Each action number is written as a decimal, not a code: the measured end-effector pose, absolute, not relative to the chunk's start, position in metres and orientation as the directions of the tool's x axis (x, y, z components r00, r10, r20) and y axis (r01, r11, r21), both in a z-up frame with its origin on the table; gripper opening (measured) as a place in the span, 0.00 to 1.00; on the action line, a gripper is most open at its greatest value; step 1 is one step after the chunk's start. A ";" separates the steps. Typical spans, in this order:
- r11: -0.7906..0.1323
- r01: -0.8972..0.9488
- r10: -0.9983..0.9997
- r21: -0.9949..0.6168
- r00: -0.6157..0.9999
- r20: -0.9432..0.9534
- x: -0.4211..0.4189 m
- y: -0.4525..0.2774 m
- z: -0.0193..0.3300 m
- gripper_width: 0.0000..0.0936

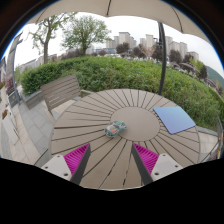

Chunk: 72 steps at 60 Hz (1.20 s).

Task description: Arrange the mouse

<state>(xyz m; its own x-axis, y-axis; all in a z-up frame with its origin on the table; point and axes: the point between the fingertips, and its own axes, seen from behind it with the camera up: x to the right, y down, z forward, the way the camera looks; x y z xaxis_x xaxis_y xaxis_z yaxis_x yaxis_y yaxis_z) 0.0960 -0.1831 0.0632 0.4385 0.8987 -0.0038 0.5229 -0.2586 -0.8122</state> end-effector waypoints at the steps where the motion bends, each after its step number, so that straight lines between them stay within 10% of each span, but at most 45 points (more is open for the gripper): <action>1: -0.260 0.521 0.898 -0.813 0.440 -0.005 0.091 -0.182 0.060 0.91; 53: -0.312 0.525 0.869 -0.792 0.495 -0.014 -0.056 -0.104 -0.017 0.90; 60: -0.310 0.529 0.865 -0.790 0.502 -0.003 -0.057 -0.098 -0.017 0.79; 64: -0.288 0.538 0.872 -0.792 0.489 0.015 -0.059 -0.093 -0.016 0.44; 72: -0.244 0.573 0.903 -0.783 0.428 0.032 -0.064 -0.091 -0.004 0.39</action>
<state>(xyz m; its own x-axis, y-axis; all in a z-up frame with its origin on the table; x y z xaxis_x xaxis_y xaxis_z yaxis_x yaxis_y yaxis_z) -0.0640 -0.0909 -0.0044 0.4282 0.9031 0.0317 0.5727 -0.2441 -0.7825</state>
